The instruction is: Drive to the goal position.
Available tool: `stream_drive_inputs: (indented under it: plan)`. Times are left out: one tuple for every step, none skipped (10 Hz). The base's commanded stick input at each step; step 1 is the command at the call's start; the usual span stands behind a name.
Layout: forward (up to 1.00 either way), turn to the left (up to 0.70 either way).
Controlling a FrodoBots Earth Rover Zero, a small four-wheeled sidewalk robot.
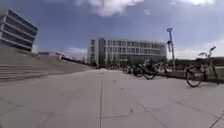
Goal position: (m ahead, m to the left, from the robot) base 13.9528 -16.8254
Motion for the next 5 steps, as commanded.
stream_drive_inputs:
  plan:
    - [0.5,0.0]
    - [0.5,0.0]
    - [0.5,0.0]
    - [0.5,0.0]
    - [0.5,0.0]
